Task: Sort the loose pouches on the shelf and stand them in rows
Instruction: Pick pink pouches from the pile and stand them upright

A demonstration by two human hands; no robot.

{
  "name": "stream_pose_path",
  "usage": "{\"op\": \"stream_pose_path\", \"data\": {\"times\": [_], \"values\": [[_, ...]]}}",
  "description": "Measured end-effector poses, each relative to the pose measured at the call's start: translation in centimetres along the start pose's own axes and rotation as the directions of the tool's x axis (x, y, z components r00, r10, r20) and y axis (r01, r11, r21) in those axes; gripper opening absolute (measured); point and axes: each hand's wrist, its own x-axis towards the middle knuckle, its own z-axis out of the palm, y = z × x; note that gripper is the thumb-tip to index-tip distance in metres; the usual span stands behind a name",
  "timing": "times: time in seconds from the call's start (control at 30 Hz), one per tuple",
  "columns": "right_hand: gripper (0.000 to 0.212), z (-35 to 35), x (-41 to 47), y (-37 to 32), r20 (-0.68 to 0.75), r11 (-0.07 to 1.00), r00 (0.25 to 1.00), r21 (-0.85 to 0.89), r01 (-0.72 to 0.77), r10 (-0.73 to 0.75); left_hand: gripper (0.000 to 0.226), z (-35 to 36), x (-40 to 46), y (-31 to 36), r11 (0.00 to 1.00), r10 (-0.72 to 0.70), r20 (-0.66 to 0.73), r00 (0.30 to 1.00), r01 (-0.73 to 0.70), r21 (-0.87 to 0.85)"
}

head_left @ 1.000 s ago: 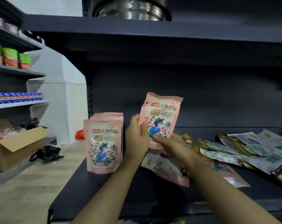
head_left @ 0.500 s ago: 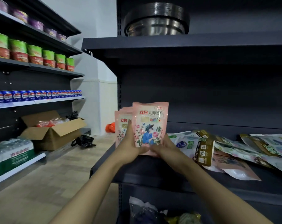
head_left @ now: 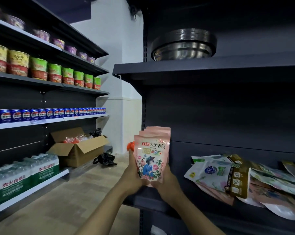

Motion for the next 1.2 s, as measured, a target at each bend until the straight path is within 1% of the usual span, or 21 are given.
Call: {"op": "stream_pose_path", "data": {"times": [0.07, 0.17, 0.33, 0.43, 0.57, 0.73, 0.8, 0.93, 1.07, 1.13, 1.2], "values": [[0.05, 0.1, 0.1, 0.4, -0.02, 1.0, 1.0, -0.004, -0.009, 0.009, 0.129, 0.4, 0.0, -0.6, 0.998, 0.013, 0.014, 1.0, -0.013, -0.059], [0.051, 0.1, 0.2, 0.7, -0.011, 1.0, 1.0, -0.001, -0.011, 0.011, 0.133, 0.8, 0.1, -2.0, 0.992, 0.043, 0.014, 0.999, -0.041, -0.123], [0.05, 0.4, 0.2, 0.9, -0.001, 0.999, 0.999, 0.014, -0.037, 0.037, 0.136, 0.5, 0.3, -2.8, 0.979, 0.04, 0.019, 0.999, -0.036, -0.2], [0.047, 0.6, 0.4, 0.9, -0.023, 0.998, 0.999, -0.024, -0.049, 0.049, 0.135, 0.3, 0.5, -2.9, 0.978, 0.02, 0.005, 1.0, -0.019, -0.206], [0.048, 0.8, 0.9, 1.0, -0.049, 0.997, 0.997, -0.041, -0.064, 0.062, 0.132, 0.4, 0.9, -2.5, 0.978, -0.014, 0.008, 1.0, 0.015, -0.209], [0.043, 0.6, 1.7, 1.2, -0.078, 0.995, 0.996, -0.084, -0.056, 0.05, 0.125, 0.8, 1.7, -2.6, 0.98, 0.01, -0.046, 0.999, -0.019, -0.197], [0.045, 0.6, 1.9, 1.4, -0.076, 0.995, 0.996, -0.083, -0.059, 0.053, 0.123, 0.8, 2.0, -2.9, 0.98, -0.002, -0.04, 0.999, -0.006, -0.201], [0.047, 0.8, 2.1, 1.9, -0.065, 0.997, 0.996, -0.057, -0.061, 0.057, 0.131, 1.0, 2.2, -3.3, 0.977, -0.008, -0.006, 1.0, 0.006, -0.215], [0.046, 0.7, 1.9, 2.1, -0.042, 0.996, 0.997, -0.061, -0.065, 0.062, 0.133, 1.0, 2.2, -3.6, 0.975, -0.049, 0.001, 0.999, 0.049, -0.215], [0.046, 0.5, 1.8, 2.0, -0.033, 0.997, 0.997, -0.048, -0.065, 0.063, 0.126, 1.2, 2.1, -3.7, 0.98, -0.059, -0.02, 0.998, 0.054, -0.193], [0.049, 0.5, 1.8, 1.8, -0.044, 0.997, 0.997, -0.024, -0.068, 0.067, 0.108, 1.3, 1.9, -3.5, 0.985, -0.074, -0.085, 0.994, 0.06, -0.162]]}}
